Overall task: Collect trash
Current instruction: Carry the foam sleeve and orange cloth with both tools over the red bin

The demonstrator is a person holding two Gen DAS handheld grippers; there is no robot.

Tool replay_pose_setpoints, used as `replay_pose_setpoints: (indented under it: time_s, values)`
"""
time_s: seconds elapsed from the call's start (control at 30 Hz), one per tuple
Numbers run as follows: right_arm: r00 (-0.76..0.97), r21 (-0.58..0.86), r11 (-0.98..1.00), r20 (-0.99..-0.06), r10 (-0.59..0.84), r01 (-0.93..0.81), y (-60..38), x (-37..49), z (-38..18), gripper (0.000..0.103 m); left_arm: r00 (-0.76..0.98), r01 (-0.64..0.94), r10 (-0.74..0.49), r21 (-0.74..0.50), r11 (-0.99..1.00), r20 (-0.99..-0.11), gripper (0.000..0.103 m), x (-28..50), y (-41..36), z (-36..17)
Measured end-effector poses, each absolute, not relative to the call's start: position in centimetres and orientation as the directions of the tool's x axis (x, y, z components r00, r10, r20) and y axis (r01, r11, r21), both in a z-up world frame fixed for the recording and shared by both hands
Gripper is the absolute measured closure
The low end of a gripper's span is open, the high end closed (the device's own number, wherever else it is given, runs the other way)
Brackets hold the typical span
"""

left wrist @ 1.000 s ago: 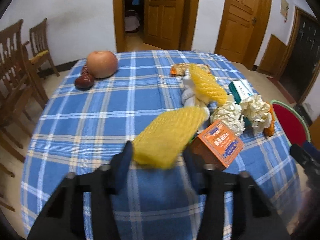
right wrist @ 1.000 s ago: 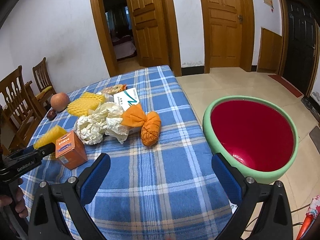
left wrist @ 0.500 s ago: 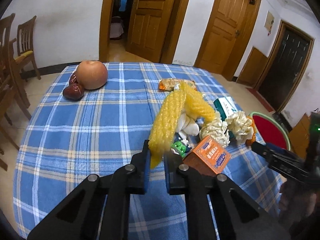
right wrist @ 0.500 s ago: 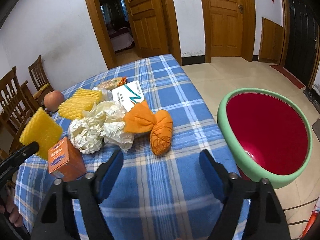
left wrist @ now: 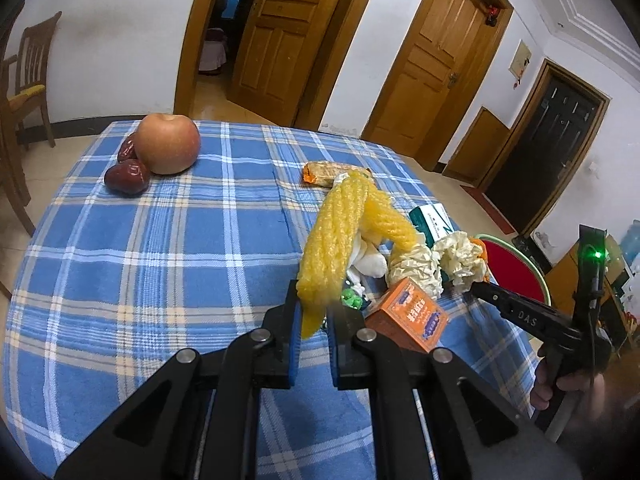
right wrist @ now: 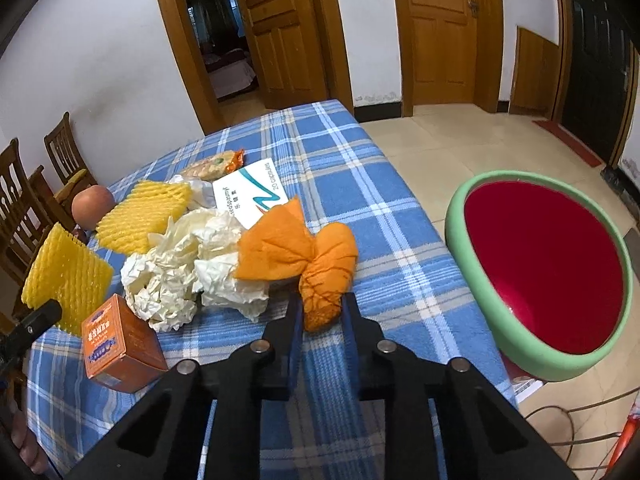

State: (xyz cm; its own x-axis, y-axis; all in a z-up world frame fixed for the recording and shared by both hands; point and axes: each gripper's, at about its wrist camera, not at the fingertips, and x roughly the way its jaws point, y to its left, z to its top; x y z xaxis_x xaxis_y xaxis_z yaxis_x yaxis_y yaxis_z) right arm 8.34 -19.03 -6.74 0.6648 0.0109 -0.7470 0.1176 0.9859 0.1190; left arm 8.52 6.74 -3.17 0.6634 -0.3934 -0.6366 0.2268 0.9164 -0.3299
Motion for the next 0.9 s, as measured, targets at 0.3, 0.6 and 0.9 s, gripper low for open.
replay_pose_setpoints:
  time_s: [0.3,0.6,0.9]
  values:
    - [0.688,0.128,0.988,-0.725,0.032,0.089,-19.4,6.4,-5.6,0.084,0.699,0.208,-0.377,-0.331,0.92,-0.608,0.093,7.0,6.6,-1.4]
    - [0.736,0.177,0.984,-0.67,0.098,0.031,-19.5,4.1,-3.3,0.084,0.714,0.211,-0.385,-0.344,0.915,-0.584,0.093,5.9,5.1,0.7]
    - [0.783,0.19,0.982,-0.613,0.101,0.022,-20.5,1.7,-0.6,0.084,0.706,0.243,-0.419,-0.36,0.901,-0.571,0.093,5.1,3.1,2.2]
